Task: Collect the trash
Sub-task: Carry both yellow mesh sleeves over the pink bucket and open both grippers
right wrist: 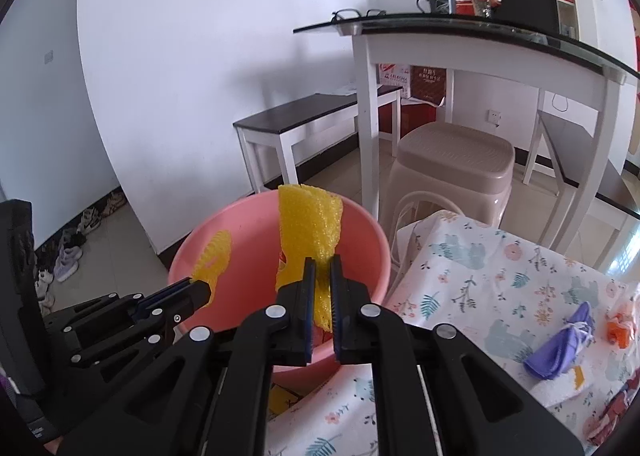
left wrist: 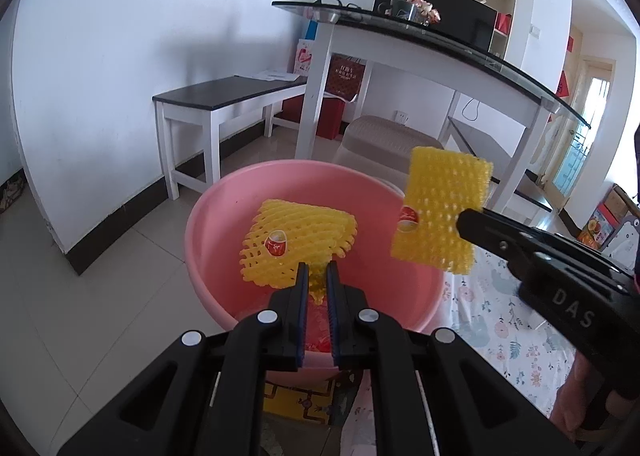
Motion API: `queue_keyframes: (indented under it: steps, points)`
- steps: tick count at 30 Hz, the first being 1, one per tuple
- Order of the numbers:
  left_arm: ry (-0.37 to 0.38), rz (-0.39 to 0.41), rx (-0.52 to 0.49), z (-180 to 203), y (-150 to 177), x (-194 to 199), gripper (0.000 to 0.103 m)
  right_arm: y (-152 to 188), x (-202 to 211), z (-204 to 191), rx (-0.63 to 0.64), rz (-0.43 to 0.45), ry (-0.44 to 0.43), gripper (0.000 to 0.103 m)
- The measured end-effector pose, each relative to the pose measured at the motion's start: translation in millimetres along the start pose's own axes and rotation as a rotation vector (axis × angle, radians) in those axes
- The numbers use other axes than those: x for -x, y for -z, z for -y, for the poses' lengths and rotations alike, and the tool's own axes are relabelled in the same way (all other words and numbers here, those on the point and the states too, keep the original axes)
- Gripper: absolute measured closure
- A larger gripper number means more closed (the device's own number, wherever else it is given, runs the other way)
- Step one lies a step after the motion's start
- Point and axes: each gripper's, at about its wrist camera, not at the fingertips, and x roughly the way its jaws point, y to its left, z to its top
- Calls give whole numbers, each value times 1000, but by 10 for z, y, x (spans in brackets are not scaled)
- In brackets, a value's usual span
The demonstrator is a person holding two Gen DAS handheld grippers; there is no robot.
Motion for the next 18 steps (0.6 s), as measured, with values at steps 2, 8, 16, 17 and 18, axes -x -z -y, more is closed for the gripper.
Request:
queue_keyframes:
  steps: [2, 8, 16, 17, 18]
  points:
    - [-2, -8, 2, -18, 5, -24, 95, 12, -56, -2, 0, -10, -3, 96]
    - [-13, -36, 7, -57, 2, -126, 95, 53, -170, 13, -6, -36, -7, 96]
    - [-15, -54, 28, -77, -6, -194, 90, 106, -336, 70, -41, -118, -38, 95]
    - [-13, -55, 32, -84, -6, -192, 88, 111, -345, 74, -44, -123, -43, 93]
    - [-12, -55, 36, -94, -6, -192, 87, 120, -347, 79, -47, -124, -48, 91]
